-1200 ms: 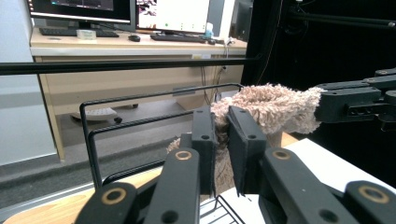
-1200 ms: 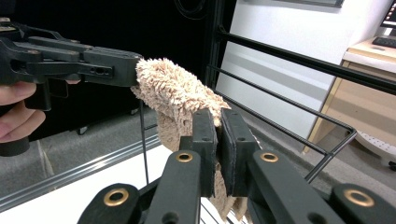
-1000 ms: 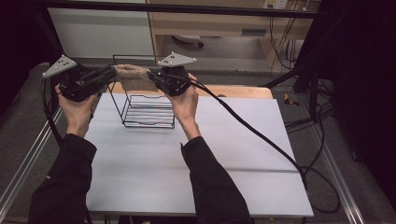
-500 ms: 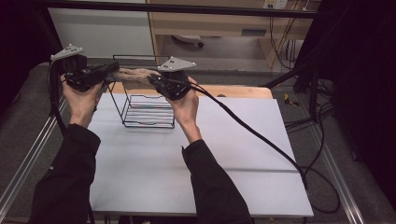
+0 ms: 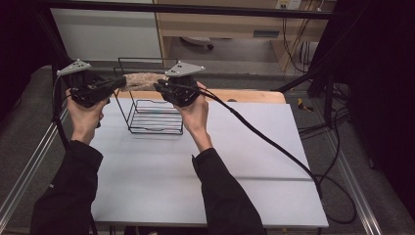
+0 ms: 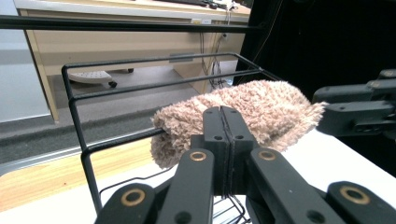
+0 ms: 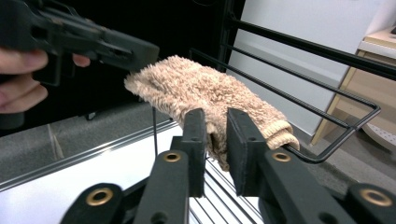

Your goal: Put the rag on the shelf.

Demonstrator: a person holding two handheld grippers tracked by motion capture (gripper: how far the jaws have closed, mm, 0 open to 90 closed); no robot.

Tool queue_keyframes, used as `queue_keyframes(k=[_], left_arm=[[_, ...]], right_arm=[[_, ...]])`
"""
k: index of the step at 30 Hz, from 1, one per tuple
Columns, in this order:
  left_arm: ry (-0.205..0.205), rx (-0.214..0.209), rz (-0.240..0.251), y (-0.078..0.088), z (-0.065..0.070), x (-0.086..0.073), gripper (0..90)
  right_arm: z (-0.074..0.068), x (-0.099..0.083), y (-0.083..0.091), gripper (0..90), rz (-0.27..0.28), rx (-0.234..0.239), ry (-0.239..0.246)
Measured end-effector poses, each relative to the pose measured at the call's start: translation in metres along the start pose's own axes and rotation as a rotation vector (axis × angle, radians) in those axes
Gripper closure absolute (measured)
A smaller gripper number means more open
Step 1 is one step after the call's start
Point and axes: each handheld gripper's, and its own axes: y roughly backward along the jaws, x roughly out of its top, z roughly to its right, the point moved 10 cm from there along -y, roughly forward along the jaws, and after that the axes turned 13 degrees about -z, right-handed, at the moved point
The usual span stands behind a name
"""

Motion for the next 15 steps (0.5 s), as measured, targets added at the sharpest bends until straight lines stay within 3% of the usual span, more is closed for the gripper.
queue_keyframes(k=[9,15], left_arm=[[-0.001,0.008,-0.019,-0.005,-0.001,-0.008,89.0],[-0.015,0.020,-0.035,-0.009,-0.002,-0.015,89.0]], right_arm=[[-0.002,0.007,0.011,70.3,0.027,0.036,-0.005],[0.000,-0.002,0.002,84.3,-0.032,0.039,-0.026]])
